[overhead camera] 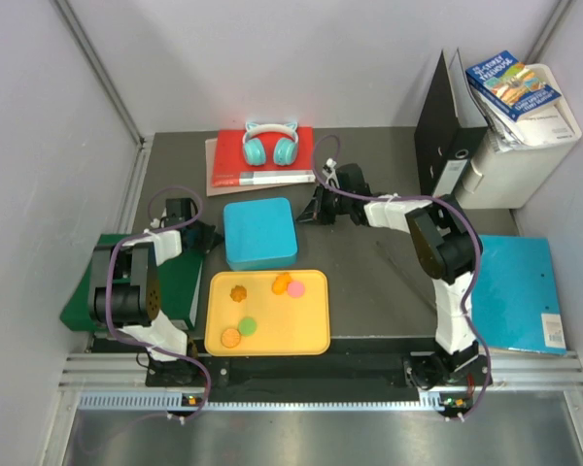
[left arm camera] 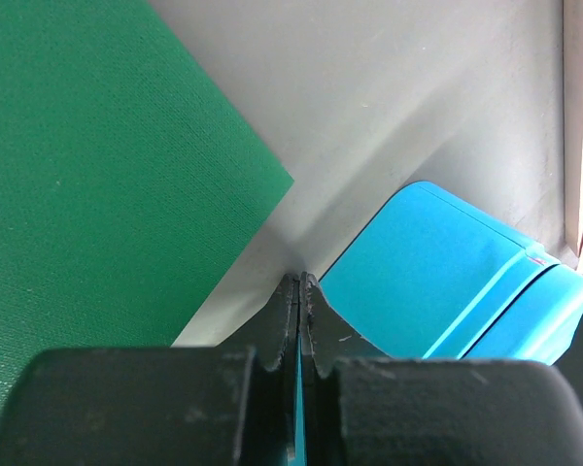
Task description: Pack the cookies
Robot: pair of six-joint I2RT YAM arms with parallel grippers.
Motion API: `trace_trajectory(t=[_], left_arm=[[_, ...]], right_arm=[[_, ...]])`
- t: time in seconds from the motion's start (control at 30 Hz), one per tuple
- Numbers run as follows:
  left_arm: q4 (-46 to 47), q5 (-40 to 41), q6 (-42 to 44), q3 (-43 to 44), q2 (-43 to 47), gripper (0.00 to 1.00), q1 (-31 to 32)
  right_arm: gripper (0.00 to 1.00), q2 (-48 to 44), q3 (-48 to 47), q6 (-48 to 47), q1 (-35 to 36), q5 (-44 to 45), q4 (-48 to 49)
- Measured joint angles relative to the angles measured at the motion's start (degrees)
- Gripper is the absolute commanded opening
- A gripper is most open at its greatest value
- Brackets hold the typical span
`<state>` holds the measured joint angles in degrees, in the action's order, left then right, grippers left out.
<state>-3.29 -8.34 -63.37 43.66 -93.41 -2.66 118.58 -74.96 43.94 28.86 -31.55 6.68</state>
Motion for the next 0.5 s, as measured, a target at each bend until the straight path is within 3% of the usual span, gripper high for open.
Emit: trace_trajectory(t=[0.5], left_arm=[[0.8, -1.5, -0.2, -0.1, -0.5, 0.0, -0.2]], right_arm=[[0.02, 2.7, 1.8, 5.2, 0.0, -5.7, 7.5]])
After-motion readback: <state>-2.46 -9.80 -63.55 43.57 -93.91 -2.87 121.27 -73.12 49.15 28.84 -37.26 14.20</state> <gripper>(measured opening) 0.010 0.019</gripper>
